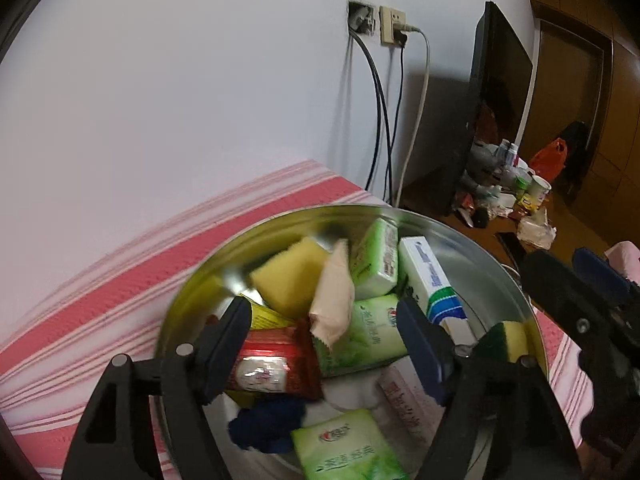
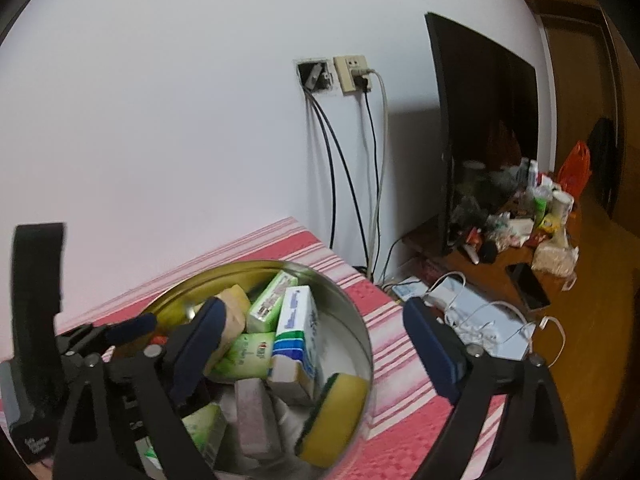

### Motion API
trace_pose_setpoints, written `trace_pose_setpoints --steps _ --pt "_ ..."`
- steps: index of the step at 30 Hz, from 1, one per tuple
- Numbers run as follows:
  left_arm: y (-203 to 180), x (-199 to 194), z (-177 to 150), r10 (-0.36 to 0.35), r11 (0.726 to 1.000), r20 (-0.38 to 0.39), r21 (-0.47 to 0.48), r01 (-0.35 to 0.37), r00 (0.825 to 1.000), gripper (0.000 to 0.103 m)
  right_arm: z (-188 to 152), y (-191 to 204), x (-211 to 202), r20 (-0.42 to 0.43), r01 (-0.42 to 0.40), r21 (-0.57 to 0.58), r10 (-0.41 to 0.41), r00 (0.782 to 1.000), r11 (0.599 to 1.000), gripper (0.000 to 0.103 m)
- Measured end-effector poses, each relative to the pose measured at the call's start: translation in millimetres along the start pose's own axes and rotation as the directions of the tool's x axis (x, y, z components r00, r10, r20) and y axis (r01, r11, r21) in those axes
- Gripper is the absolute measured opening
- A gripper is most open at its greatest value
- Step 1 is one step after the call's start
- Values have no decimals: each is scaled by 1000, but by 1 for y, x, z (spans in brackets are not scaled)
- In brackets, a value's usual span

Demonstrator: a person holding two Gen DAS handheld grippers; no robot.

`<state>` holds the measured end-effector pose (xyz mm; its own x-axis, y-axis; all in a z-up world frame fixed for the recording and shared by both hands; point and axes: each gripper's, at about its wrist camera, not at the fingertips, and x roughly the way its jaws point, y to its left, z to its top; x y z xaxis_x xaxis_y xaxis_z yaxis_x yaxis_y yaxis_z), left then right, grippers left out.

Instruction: Organize objects

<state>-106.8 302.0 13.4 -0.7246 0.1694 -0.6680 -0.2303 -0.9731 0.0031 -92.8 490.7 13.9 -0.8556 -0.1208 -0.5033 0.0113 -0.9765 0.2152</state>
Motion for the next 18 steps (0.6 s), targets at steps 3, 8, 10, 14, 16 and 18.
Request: trace_pose_setpoints --steps 3,8,10,14,16,18 --pt "5 -3 -1 40 999 14 -4 -40 999 77 1 1 8 -14 -3 25 3 1000 1000 95" --pt "11 -3 -2 53 999 14 -11 -53 998 77 2 8 22 -43 23 56 -21 999 998 102" --pt "14 -1 -2 52 998 4 -21 -52 999 77 3 10 28 -65 35 73 -31 997 997 102" --pt "20 -4 -6 81 997 -4 -15 -81 997 77 3 18 34 -98 56 64 -49 994 996 103" --pt "25 -8 -10 90 996 11 -11 -90 996 77 1 24 32 -98 55 44 -51 994 997 103" --pt "28 -11 -14 92 996 22 -11 -91 996 77 -3 30 30 -93 56 26 -53 994 998 103"
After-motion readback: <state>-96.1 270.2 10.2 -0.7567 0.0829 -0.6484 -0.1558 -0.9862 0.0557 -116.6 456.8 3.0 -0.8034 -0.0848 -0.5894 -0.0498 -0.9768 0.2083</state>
